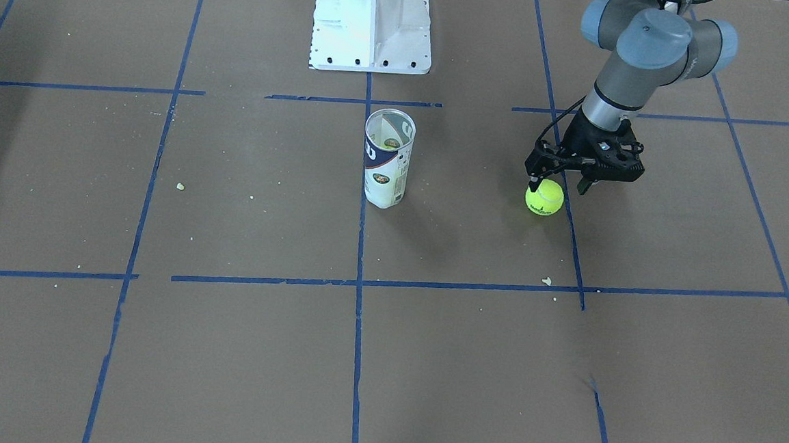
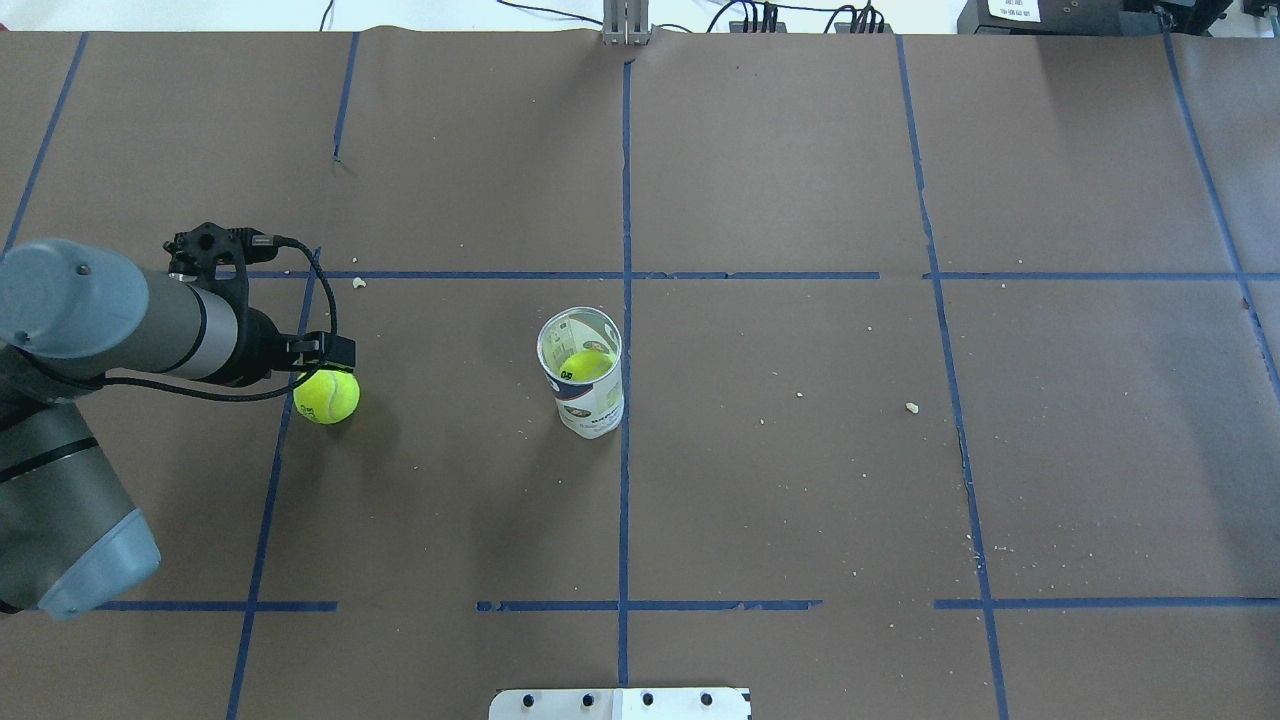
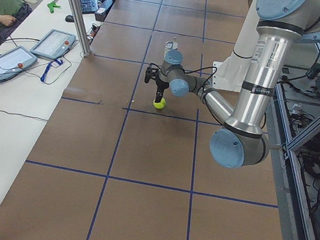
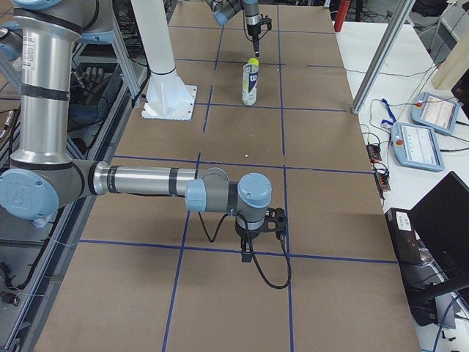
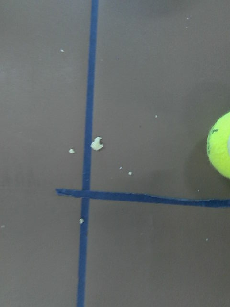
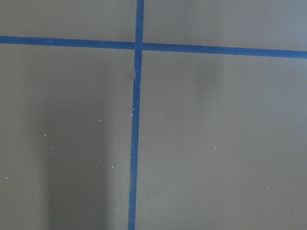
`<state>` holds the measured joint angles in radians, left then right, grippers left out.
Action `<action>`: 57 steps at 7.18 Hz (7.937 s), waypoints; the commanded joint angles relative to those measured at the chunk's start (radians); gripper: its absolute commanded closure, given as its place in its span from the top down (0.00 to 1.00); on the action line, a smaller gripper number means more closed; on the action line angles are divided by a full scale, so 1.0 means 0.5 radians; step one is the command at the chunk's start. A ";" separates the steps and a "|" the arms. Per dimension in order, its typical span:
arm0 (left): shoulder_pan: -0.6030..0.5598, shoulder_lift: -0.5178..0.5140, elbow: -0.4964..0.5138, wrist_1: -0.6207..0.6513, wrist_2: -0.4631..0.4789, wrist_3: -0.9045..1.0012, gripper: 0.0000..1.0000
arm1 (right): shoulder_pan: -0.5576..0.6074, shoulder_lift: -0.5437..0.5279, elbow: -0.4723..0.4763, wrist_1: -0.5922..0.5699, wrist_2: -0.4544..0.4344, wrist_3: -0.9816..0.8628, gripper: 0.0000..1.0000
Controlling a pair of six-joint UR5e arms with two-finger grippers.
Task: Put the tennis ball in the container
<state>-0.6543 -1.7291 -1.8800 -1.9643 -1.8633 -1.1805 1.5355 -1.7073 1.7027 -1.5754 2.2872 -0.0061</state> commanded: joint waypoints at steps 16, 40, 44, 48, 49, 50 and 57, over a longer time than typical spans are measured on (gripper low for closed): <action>-0.167 -0.495 -0.452 1.015 -0.080 -0.010 0.00 | 0.000 0.000 0.000 0.000 0.000 0.000 1.00; -0.776 -0.528 -0.124 1.045 -0.565 1.187 1.00 | 0.000 0.000 0.000 0.000 0.000 0.000 1.00; -1.622 0.009 0.310 1.023 -1.009 2.100 1.00 | 0.000 0.000 0.000 0.000 0.000 0.000 1.00; -1.958 0.432 0.395 0.977 -1.029 2.726 1.00 | 0.000 0.000 0.000 0.000 0.000 0.000 1.00; -1.968 0.454 0.388 0.999 -1.023 2.717 1.00 | 0.000 0.000 0.000 0.000 0.000 0.000 1.00; -1.968 0.458 0.370 0.993 -1.023 2.711 1.00 | 0.000 0.000 0.000 0.000 0.000 0.000 1.00; -1.965 0.409 0.297 0.977 -1.013 2.714 1.00 | 0.000 0.000 0.000 0.000 0.000 0.000 1.00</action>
<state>-1.6370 -1.5221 -1.7160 -1.4766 -2.3685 0.1734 1.5355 -1.7065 1.7028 -1.5754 2.2872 -0.0061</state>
